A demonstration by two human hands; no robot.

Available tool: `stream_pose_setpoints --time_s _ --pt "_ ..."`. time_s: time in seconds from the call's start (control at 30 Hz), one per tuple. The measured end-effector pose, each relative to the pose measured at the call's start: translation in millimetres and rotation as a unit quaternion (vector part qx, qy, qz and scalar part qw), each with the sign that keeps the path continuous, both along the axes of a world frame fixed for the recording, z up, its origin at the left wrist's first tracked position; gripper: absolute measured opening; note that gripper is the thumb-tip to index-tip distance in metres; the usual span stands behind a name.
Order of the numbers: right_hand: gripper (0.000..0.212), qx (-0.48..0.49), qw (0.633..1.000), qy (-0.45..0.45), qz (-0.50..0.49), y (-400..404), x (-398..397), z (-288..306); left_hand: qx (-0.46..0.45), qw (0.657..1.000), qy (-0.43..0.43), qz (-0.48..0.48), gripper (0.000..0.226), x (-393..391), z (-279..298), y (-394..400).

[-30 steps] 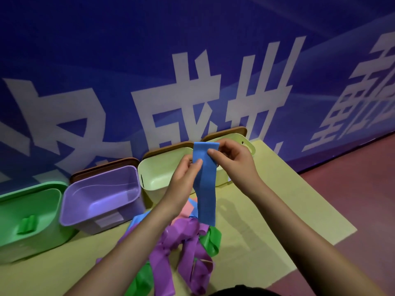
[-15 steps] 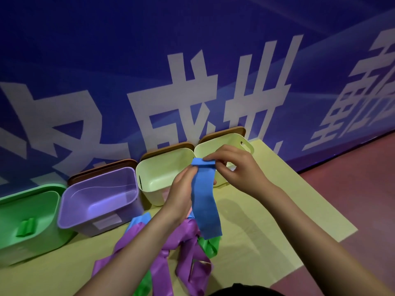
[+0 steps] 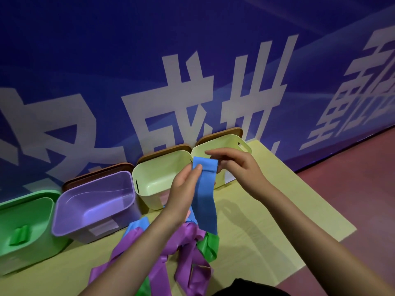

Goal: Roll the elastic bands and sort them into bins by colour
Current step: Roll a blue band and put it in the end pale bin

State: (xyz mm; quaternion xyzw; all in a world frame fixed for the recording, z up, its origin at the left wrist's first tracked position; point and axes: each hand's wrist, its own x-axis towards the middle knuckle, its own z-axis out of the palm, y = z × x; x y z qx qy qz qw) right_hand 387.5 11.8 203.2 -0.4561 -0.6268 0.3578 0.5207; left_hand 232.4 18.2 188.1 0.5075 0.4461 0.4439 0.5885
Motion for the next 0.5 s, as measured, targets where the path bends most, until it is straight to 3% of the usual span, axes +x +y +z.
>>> stream_pose_setpoints --time_s 0.07,0.2,0.5 --pt "0.028 -0.036 0.999 0.030 -0.014 0.7 -2.5 2.6 0.026 1.000 0.013 -0.006 0.028 1.0 -2.0 1.6" --pt "0.012 -0.073 0.997 -0.001 -0.022 3.8 -6.9 0.1 0.052 0.998 0.032 -0.015 0.023 3.4 -2.0 1.2" --pt "0.012 -0.084 0.996 -0.027 -0.018 8.8 -13.7 0.3 0.004 0.999 0.042 -0.023 0.030 -5.0 2.0 9.5"
